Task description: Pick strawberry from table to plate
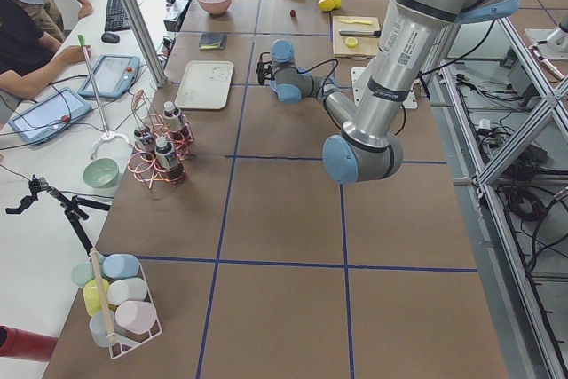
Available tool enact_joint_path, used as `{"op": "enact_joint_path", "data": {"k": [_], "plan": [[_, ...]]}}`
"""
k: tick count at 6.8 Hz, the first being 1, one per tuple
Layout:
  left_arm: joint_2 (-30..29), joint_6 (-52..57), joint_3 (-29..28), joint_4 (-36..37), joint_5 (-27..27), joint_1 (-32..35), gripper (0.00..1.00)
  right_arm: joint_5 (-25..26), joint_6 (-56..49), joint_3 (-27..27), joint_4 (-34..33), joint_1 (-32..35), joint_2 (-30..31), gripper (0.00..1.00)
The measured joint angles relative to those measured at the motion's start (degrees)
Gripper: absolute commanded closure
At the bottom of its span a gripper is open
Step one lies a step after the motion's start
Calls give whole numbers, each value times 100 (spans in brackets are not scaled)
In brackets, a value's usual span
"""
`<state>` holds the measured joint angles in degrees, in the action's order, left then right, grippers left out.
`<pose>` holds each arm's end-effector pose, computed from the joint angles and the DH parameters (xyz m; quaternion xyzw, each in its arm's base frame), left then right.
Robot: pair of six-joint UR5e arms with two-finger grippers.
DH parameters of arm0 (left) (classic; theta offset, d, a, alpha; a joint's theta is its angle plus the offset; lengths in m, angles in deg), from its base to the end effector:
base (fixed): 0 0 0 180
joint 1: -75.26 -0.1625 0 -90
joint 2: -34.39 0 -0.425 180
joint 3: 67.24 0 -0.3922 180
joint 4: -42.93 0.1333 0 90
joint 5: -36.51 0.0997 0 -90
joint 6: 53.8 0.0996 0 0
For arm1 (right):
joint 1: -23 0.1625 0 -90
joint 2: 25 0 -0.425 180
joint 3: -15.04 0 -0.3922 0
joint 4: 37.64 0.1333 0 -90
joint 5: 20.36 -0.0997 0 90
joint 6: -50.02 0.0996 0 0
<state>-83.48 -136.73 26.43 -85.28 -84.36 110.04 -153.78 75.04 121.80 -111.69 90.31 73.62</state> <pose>0.4851 -0.4369 0.2691 -0.0071 0.5928 -0.0416 0.8042 -0.1119 -0.4357 0.5525 0.0310 -0.4093 -0.0587 0.9100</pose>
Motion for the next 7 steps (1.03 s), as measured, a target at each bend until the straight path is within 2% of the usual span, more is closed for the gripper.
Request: {"op": "enact_joint_path", "data": {"k": [1, 3, 5, 7], "plan": [[173, 24, 238, 9, -7, 133, 27, 454, 791, -134, 702, -557, 71, 1], [344, 61, 450, 14, -21, 350, 27, 897, 1499, -715, 1768, -1184, 84, 1], [420, 66, 533, 15, -24, 409, 27, 963, 1714, -1024, 2214, -1416, 53, 10], [436, 67, 542, 15, -25, 414, 27, 1002, 1767, -1072, 2274, -1544, 40, 23]]}}
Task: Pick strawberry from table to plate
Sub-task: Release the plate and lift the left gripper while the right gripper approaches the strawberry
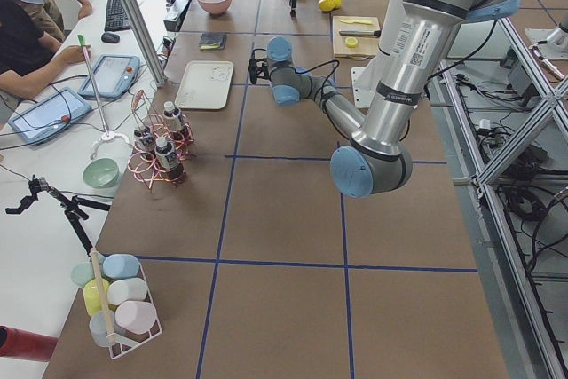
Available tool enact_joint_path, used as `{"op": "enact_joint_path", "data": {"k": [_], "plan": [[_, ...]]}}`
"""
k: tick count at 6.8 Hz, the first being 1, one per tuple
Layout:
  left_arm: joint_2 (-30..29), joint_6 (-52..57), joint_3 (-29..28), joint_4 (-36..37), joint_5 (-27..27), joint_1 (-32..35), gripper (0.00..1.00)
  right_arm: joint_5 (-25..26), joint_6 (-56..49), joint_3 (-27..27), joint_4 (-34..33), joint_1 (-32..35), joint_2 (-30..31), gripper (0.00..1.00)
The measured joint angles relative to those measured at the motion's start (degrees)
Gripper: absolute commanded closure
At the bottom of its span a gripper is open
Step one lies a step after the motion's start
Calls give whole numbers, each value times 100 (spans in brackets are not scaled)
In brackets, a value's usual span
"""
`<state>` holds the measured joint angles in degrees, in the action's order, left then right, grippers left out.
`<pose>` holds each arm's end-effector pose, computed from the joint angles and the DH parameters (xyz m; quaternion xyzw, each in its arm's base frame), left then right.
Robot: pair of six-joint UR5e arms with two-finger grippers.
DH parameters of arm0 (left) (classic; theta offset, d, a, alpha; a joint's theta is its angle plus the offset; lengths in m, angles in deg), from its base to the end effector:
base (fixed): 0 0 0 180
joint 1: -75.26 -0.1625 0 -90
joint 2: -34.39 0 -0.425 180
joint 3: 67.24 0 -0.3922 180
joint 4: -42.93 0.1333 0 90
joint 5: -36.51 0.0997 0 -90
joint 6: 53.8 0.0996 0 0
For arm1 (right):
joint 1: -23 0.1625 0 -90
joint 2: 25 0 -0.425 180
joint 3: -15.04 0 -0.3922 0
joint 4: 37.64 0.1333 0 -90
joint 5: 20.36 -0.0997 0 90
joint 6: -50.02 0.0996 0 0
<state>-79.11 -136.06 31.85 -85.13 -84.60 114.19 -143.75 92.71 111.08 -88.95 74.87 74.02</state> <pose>0.4258 -0.4491 0.2752 0.0198 0.5981 -0.0620 0.7988 -0.2189 -0.4060 0.6120 0.0464 -0.3986 -0.0517 0.9145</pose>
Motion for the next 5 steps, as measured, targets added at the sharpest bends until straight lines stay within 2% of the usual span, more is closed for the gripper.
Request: {"op": "enact_joint_path", "data": {"k": [1, 2, 3, 5], "plan": [[5, -2, 1, 0, 6, 0, 27, 75, 7, -3, 3, -70, -8, 48], [21, -4, 0, 0, 21, -4, 27, 143, 9, -6, 0, -117, -11, 95], [42, -4, -2, 0, 30, -7, 27, 171, 9, -6, -1, -135, -14, 100], [70, -2, 2, 0, 41, -14, 27, 171, 3, 11, -2, -141, -18, 100]]}}
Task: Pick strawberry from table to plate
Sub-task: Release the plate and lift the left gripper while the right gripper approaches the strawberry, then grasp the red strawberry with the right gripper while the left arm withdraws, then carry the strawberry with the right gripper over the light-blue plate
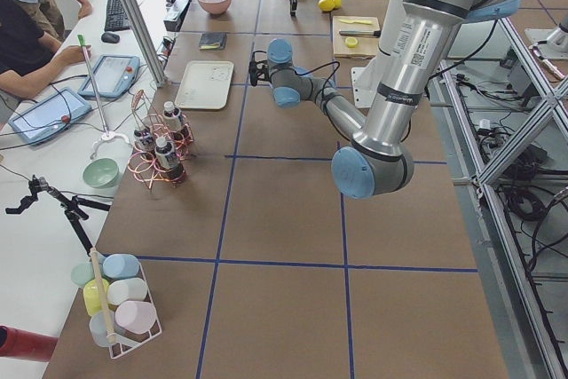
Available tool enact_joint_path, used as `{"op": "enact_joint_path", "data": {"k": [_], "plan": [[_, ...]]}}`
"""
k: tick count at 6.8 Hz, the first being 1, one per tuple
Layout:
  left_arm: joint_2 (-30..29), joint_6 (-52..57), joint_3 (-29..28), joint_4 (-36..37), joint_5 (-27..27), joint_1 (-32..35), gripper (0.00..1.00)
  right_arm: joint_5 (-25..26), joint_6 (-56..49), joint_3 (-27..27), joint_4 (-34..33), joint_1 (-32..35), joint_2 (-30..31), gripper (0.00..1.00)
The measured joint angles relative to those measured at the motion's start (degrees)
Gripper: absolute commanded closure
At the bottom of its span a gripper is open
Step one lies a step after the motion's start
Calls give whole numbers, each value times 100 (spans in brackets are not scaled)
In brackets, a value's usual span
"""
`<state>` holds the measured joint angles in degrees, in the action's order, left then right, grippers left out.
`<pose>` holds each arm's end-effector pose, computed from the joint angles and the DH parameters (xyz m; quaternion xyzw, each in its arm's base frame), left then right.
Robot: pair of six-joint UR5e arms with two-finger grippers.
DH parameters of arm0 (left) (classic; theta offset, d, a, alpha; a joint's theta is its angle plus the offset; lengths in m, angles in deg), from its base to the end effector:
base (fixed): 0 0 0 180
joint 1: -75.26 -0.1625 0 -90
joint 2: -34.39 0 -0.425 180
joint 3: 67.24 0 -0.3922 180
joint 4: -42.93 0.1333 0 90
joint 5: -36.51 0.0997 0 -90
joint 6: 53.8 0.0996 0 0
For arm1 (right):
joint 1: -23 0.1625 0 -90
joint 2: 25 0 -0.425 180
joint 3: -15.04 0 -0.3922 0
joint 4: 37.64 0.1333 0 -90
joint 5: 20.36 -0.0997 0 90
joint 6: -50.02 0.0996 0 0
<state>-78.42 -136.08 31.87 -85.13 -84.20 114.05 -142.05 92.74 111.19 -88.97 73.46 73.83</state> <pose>0.4256 -0.4478 0.2825 0.0190 0.5937 -0.0653 0.8018 -0.2285 -0.4040 0.6108 0.0530 -0.3911 -0.0589 0.9169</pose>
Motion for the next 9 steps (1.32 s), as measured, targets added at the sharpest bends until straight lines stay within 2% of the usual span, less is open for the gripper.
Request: {"op": "enact_joint_path", "data": {"k": [2, 4, 5, 7, 9], "plan": [[14, 52, 25, -4, 3, 6, 27, -41, 48, 169, -26, 7, -1, 100], [306, 578, 220, -1, 1, 112, 27, -79, 796, 752, -209, -115, -150, 100], [612, 992, 378, 0, -1, 234, 27, -83, 1501, 994, -413, -316, -532, 100], [1262, 1732, 650, 0, 3, 540, 27, 56, 2855, 1146, -1104, -865, -1807, 100], [1554, 2015, 755, 0, 3, 687, 27, 566, 3596, 1017, -2124, -1515, -3160, 100]]}}
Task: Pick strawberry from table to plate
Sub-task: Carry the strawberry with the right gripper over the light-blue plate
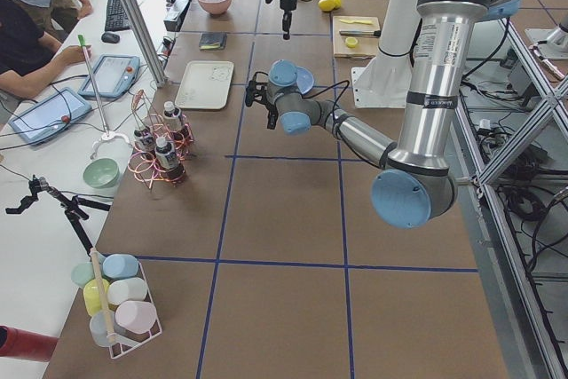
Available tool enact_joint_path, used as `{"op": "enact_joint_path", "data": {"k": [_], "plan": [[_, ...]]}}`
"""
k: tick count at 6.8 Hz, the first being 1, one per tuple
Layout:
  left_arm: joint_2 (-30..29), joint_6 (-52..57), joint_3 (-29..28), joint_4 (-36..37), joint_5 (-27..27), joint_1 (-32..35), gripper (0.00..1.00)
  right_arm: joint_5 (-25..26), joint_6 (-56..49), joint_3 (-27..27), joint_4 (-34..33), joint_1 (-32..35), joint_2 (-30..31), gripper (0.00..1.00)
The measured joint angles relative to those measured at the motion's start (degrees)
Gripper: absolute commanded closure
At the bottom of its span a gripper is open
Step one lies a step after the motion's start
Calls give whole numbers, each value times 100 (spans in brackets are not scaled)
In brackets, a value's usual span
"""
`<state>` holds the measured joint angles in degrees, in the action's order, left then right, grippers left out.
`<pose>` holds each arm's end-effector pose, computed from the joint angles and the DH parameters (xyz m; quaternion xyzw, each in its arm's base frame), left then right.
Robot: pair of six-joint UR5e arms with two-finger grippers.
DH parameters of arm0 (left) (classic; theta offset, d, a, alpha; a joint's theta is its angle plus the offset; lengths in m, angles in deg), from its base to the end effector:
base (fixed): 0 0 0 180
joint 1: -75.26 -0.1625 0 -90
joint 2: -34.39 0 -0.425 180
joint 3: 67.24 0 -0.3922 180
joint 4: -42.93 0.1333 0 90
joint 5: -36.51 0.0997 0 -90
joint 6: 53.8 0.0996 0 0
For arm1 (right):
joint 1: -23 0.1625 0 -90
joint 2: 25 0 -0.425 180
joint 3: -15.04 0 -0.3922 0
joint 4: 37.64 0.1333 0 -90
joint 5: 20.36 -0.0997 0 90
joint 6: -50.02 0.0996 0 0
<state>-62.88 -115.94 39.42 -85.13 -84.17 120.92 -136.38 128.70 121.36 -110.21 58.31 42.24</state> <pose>0.3147 -0.4401 0.3772 0.1155 0.5336 0.0067 0.8378 -0.4366 -0.4191 0.2734 0.0004 -0.5021 0.0741 0.8616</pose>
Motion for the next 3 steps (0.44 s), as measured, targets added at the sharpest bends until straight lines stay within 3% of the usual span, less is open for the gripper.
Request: {"op": "enact_joint_path", "data": {"k": [3], "plan": [[46, 34, 18, 0, 0, 22, 25, 985, 799, -1168, -469, -791, -1490, 100]]}}
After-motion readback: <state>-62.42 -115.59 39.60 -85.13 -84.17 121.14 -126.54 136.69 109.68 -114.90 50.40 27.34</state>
